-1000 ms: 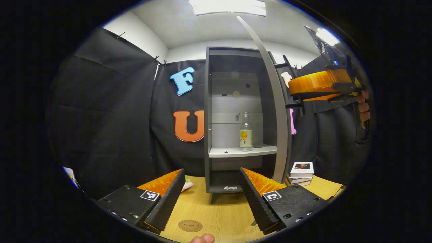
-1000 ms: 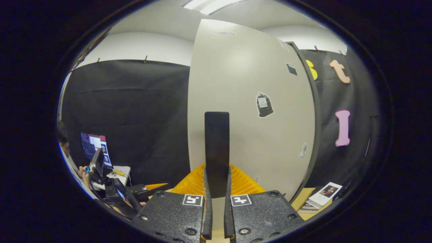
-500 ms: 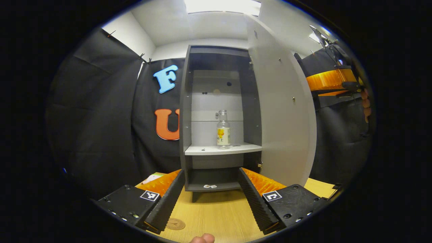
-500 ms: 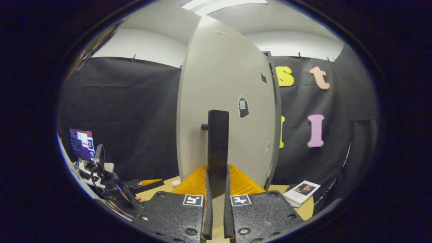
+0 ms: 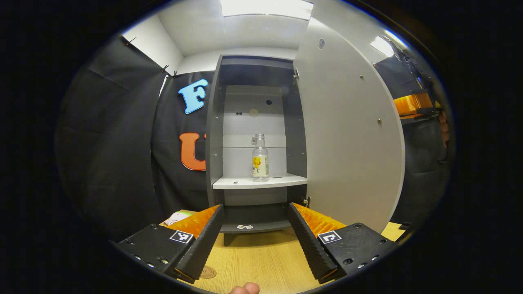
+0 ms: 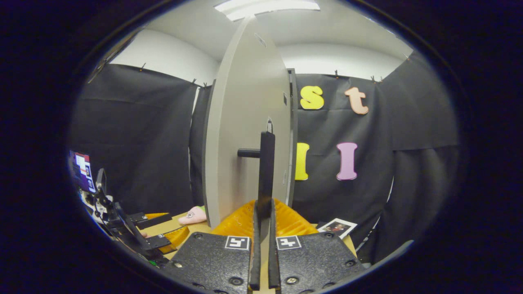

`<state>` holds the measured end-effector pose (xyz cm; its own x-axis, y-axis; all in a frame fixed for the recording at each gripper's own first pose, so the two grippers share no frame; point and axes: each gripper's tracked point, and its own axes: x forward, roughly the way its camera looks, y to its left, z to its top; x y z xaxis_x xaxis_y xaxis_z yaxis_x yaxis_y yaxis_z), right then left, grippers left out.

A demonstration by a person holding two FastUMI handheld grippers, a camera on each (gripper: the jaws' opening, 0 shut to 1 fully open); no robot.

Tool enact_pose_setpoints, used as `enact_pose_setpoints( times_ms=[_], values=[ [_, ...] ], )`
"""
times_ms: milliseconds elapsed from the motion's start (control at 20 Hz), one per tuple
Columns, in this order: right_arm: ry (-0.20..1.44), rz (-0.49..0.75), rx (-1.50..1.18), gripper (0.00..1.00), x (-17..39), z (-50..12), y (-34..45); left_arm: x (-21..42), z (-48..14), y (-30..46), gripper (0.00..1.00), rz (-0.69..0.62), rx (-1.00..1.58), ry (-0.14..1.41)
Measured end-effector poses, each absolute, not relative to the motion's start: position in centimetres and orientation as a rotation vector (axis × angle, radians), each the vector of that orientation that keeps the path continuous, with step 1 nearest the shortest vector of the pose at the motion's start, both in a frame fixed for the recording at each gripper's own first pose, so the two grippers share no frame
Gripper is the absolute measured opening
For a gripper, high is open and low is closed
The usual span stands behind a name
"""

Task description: Open the cabinet door with the right hand, grasp the bottle in the cabinet with the left hand and place it on the coaster, then close the cabinet door with the right hand.

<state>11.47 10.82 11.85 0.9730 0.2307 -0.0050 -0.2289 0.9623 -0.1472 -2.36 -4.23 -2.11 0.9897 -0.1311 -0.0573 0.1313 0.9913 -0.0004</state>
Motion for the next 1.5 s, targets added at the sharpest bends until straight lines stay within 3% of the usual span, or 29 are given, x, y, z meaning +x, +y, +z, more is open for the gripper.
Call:
enact_pose_setpoints(
  times_ms=[300, 700, 950, 1100, 1350, 1450, 1500],
  values=[
    [-0.018, 0.126, -0.147, 0.05, 11.6, 12.3, 7.3, -2.3, -2.0, -4.9, 0.95, -0.145, 0.009, 0.052],
    [-0.016, 0.143, -0.148, 0.05, 11.6, 12.2, 7.1, -2.3, -2.0, -4.7, 0.95, -0.129, 0.000, 0.049],
    [0.031, 0.175, -0.152, 0.04, 8.3, 11.4, 6.2, -2.8, -2.0, -4.7, 0.95, -0.126, 0.007, 0.054],
    [0.003, 0.065, -0.208, 0.02, 7.5, 11.9, 3.3, -2.8, -2.2, -5.3, 0.95, -0.150, 0.014, 0.060],
    [-0.019, 0.031, -0.143, 0.04, 9.8, 10.8, 2.4, -3.3, -1.7, -5.7, 0.95, -0.161, 0.006, 0.053],
    [0.001, 0.025, -0.105, 0.16, 11.0, 9.7, 1.7, -3.6, -1.4, -5.3, 0.95, -0.148, 0.011, 0.042],
    [0.000, 0.011, -0.085, 0.40, 11.1, 9.5, 1.2, -3.7, -1.3, -5.0, 0.95, -0.138, 0.016, 0.041]
  ],
)
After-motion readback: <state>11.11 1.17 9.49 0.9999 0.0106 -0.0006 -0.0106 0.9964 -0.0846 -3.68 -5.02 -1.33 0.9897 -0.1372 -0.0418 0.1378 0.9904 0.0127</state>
